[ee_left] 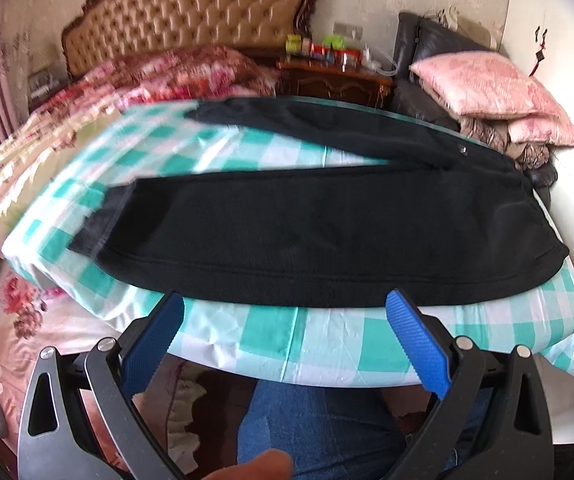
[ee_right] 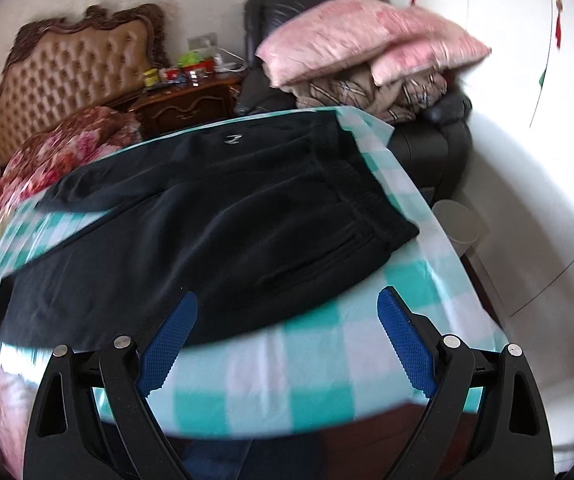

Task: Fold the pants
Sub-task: 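Reach the right gripper to a pant leg cuff and close on it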

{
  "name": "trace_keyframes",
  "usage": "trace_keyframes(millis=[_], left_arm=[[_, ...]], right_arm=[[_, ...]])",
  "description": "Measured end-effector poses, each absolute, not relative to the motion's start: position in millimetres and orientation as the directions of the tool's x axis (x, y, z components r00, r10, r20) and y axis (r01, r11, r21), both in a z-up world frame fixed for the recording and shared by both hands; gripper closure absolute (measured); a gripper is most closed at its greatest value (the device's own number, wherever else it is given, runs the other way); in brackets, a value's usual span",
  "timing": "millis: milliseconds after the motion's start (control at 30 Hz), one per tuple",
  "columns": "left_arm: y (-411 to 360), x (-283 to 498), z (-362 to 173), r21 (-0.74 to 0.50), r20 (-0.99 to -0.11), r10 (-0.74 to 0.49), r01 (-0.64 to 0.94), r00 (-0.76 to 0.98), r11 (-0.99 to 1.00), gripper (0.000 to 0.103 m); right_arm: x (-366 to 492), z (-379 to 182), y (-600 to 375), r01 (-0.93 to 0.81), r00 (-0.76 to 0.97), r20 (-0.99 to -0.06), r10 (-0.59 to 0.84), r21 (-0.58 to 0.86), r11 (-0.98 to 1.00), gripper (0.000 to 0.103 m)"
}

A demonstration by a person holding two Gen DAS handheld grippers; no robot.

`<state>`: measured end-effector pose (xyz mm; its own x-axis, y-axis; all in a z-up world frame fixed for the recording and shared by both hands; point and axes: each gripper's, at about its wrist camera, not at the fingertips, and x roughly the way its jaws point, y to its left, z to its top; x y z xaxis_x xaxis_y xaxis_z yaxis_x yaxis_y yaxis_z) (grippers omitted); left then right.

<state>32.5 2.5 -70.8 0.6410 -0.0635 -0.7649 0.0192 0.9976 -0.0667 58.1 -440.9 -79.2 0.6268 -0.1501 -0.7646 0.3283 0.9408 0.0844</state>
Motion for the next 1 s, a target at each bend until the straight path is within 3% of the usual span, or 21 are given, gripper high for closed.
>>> trace_keyframes(millis=[200,367,667,767,833,967,1000], left_arm=[[9.3,71.8,-93.9,-0.172,-0.795,-0.155,0.028,0.587,0.985,0.002],[23.4,103.8,-109.4,-0.250,-0.830,-0.203,-0.021,0.520,0.968,0.002],[68.7,134.4,-111.9,-0.195,-0.866,-0.098,-0.151,0.490,0.969,0.002],[81.0,142.3,-111.7,-0.178,-0.874,-0.067,-0.188,0.482,0.966,0.002],[85.9,147.0,-111.5,-0.172,-0.875,-0.058,-0.197,0.481,0.965,0.002],[82.5,159.1,-110.1,-0.165,-0.873,-0.057,-0.185,0.484,0.969,0.002],[80.3,162.8,-109.3,-0.165,-0.870,-0.058,-0.178,0.489,0.970,0.002]], right_arm=[[194.8,-81.1,-527.2,0.379,0.560,-0.811,-0.170,0.068,0.923,0.014],[329.1,-110.2,-581.5,0.335,0.497,-0.867,-0.045,0.144,0.931,0.014],[444.6,-165.5,-615.3,0.315,0.418,-0.908,-0.030,0.113,0.942,0.018],[458.1,-178.7,-614.8,0.270,0.396,-0.918,-0.030,0.085,0.959,0.036],[462.2,-178.6,-612.1,0.242,0.414,-0.910,-0.020,0.089,0.966,0.055],[456.7,-164.1,-599.8,0.173,0.447,-0.891,-0.080,-0.002,0.985,0.075],[453.4,-158.6,-598.3,0.166,0.464,-0.883,-0.069,0.011,0.986,0.085]])
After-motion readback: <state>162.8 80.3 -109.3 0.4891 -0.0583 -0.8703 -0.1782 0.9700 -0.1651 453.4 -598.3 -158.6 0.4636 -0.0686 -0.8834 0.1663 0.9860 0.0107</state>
